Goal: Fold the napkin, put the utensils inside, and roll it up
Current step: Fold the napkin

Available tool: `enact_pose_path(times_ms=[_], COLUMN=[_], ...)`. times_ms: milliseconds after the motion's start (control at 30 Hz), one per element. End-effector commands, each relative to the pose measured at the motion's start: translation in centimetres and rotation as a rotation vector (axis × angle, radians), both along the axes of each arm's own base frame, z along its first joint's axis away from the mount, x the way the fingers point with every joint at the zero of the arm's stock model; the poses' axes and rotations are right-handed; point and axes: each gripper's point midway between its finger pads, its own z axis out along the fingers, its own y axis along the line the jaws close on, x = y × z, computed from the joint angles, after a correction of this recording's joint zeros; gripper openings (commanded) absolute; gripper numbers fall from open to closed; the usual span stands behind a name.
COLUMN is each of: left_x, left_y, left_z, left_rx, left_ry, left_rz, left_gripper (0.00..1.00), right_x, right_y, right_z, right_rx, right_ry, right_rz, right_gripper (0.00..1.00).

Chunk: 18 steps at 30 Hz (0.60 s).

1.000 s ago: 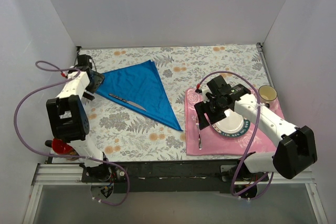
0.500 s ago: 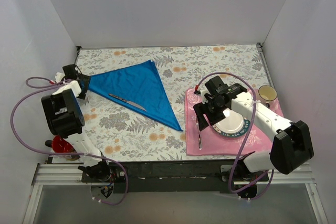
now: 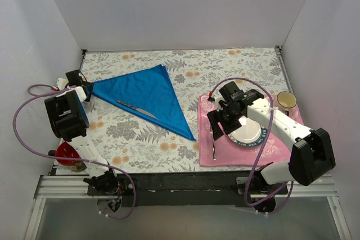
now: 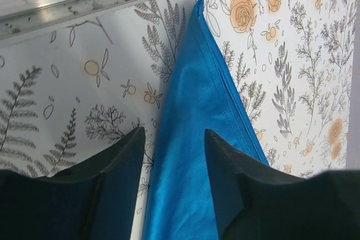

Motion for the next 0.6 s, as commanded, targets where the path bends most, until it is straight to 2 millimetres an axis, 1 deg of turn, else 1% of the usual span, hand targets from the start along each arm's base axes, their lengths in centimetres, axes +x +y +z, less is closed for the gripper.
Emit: enact_pose_path(times_ms=[0, 33, 100, 133, 233, 267, 333, 400, 433, 500, 533, 567], left_x=[0.6, 0.7, 0.9, 1.2, 1.4, 1.4, 1.6, 1.7, 1.7, 1.6, 1.5, 1.4], left_y=[1.1, 1.4, 1.7, 2.0, 2.1, 2.2, 2.0, 1.9, 1.9, 1.8, 1.8, 1.7], left_z=[0.2, 0.3, 0.4, 0.8, 0.6, 0.7, 0.8, 1.1, 1.7, 2.1, 2.9, 3.3], left_rx=[0.036, 0.052, 0.08, 0.087, 0.098, 0.101, 0.109, 0.118, 0.124, 0.134, 0.15, 0.156], left_ry=[0.004, 0.005, 0.007, 0.0, 0.023, 0.024, 0.025, 0.024, 0.015, 0.013, 0.005, 0.002], left_rz=[-0.014, -0.012, -0.028, -0.034, -0.052, -0.056, -0.081, -0.102, -0.111, -0.12, -0.128, -0.138], left_gripper=[0.42, 0.4, 0.4, 0.38, 0.35, 0.29, 0.23, 0.13, 0.1, 0.01, 0.0, 0.0], right_x=[0.3, 0.3, 0.3, 0.3, 0.3, 0.4, 0.4, 0.3, 0.4, 0.4, 0.4, 0.4], right_y=[0.0, 0.0, 0.0, 0.0, -0.1, -0.1, -0.1, -0.1, -0.1, 0.0, 0.0, 0.1], right_z=[0.5, 0.5, 0.5, 0.5, 0.4, 0.4, 0.5, 0.5, 0.5, 0.6, 0.6, 0.7], right_rx=[-0.001, 0.0, 0.001, 0.001, -0.006, -0.006, -0.006, -0.006, -0.003, 0.001, 0.003, 0.006], right_ry=[-0.013, -0.016, -0.014, -0.016, -0.014, -0.016, -0.016, -0.014, -0.016, -0.017, -0.017, -0.02], right_rz=[0.004, 0.006, 0.005, 0.006, 0.003, 0.003, 0.003, 0.003, 0.004, 0.003, 0.005, 0.007], right_gripper=[0.73, 0.73, 0.73, 0.73, 0.73, 0.73, 0.73, 0.73, 0.73, 0.73, 0.73, 0.73])
